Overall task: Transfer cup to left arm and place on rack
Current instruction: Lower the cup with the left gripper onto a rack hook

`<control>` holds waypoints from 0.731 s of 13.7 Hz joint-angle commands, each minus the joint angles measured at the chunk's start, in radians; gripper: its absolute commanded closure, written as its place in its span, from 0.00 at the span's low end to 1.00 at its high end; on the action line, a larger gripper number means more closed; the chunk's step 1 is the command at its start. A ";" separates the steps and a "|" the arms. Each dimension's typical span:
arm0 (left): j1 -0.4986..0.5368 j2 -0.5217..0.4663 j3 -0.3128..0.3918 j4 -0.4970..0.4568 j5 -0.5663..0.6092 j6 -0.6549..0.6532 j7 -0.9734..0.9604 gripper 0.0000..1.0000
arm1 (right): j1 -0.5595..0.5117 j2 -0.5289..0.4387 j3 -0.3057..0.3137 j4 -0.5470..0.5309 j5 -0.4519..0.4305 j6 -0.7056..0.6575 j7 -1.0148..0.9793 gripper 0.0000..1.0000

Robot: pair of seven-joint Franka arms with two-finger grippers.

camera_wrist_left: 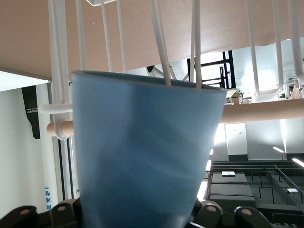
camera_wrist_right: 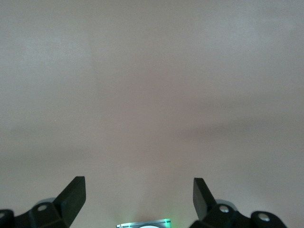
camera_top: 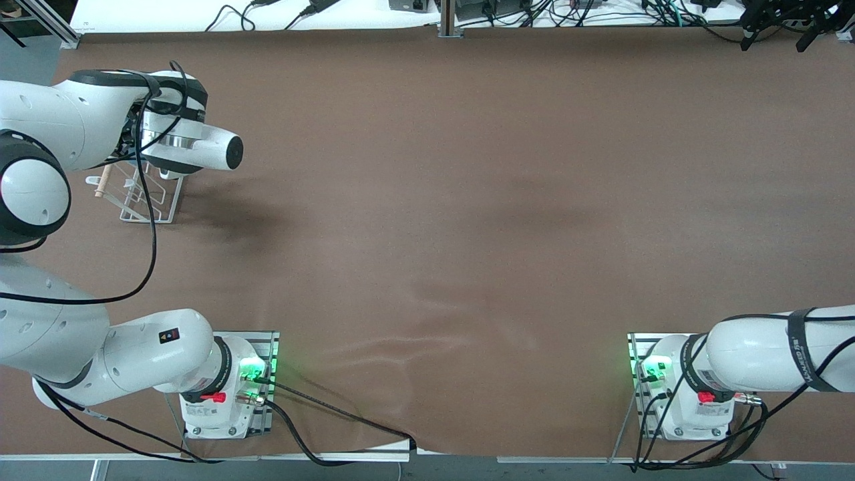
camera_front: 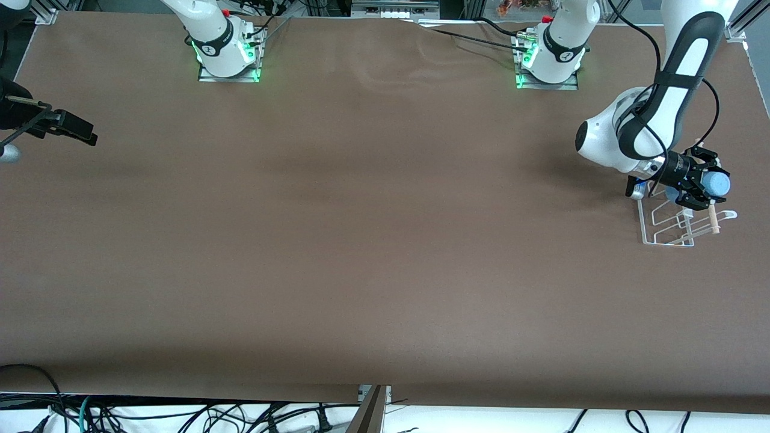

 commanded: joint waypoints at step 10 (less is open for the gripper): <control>-0.009 0.079 0.005 -0.001 0.034 -0.030 -0.108 1.00 | 0.002 0.000 -0.002 0.015 0.032 -0.013 -0.007 0.00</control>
